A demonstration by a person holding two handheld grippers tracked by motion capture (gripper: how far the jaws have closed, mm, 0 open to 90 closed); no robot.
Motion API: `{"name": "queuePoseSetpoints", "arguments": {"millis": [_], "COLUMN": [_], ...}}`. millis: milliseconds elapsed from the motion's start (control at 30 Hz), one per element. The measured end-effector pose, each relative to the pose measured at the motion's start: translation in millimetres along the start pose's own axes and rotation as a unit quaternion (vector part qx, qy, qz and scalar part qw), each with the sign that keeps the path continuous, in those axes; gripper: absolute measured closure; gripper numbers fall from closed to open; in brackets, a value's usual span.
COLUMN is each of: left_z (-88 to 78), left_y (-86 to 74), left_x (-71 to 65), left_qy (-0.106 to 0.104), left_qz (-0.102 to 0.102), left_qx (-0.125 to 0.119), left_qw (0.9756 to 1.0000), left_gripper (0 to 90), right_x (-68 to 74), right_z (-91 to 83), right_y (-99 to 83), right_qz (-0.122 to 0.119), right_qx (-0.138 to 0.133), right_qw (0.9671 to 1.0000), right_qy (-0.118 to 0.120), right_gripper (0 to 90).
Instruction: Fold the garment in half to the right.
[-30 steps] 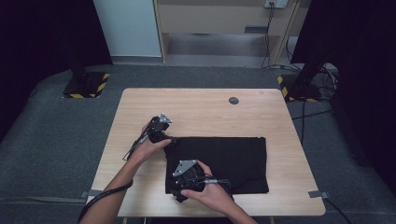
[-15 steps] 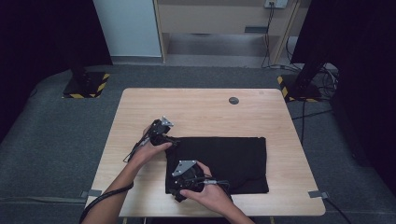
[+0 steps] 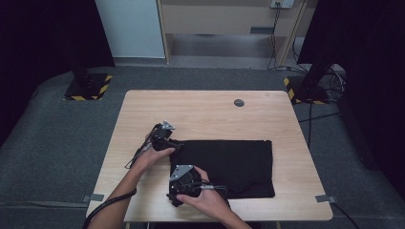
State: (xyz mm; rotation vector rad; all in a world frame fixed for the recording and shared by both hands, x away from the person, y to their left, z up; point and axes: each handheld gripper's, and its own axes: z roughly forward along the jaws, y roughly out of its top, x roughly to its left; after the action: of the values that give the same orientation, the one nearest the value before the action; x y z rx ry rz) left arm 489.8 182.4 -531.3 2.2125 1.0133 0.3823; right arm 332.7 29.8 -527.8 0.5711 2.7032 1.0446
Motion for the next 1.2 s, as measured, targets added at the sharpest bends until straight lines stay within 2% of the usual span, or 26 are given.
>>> {"name": "queuePoseSetpoints", "arguments": {"millis": [167, 267, 433, 700, 867, 933, 1067, 1133, 1200], "left_z": [-0.9, -1.9, -4.5, -7.5, -7.9, -8.3, -9.6, -11.5, -14.1], "left_y": [0.3, -0.5, -2.4, -2.8, -4.0, -4.6, -5.3, -5.1, -3.5], "left_x": [-0.6, -1.2, -4.1, -10.8, -13.8, -14.5, -13.7, -12.5, -12.2], "left_qy": [-0.004, -0.01, -0.024, -0.039, -0.042, -0.04, -0.04, -0.039, -0.037], "left_qz": [0.005, 0.009, 0.014, 0.006, -0.027, -0.033, -0.046, -0.054, -0.053], "left_qx": [-0.001, -0.004, -0.013, -0.014, -0.02, -0.023, -0.027, -0.031, -0.034], "left_qw": [1.0, 0.9999, 0.9995, 0.9991, 0.9985, 0.9984, 0.9978, 0.9973, 0.9973], "left_gripper": [16.3, 19.9, 31.3, 54.5, 70.1, 75.1, 79.4, 80.3, 80.7], "right_x": [3.0, 2.0, -0.4, -7.0, -8.6, -8.7, -7.2, -5.9, -4.4], "right_z": [9.0, 10.6, 8.8, 3.8, 2.4, 2.6, 2.3, 0.9, -1.5], "right_y": [1.3, 1.4, 0.2, 0.3, 3.1, 4.5, 4.7, 5.3, 6.6], "right_qz": [-0.007, -0.002, 0.001, 0.013, 0.01, 0.009, 0.001, -0.003, -0.007], "right_qx": [0.009, 0.009, 0.007, 0.006, 0.01, 0.013, 0.014, 0.014, 0.011], "right_qw": [0.9999, 1.0, 1.0, 0.9998, 0.9997, 0.9994, 0.9988, 0.9984, 0.9979], "right_qy": [-0.001, -0.001, 0.0, -0.012, -0.022, -0.03, -0.047, -0.055, -0.063], "right_gripper": [12.3, 12.9, 17.6, 38.7, 59.6, 67.2, 78.2, 80.0, 80.2]}}
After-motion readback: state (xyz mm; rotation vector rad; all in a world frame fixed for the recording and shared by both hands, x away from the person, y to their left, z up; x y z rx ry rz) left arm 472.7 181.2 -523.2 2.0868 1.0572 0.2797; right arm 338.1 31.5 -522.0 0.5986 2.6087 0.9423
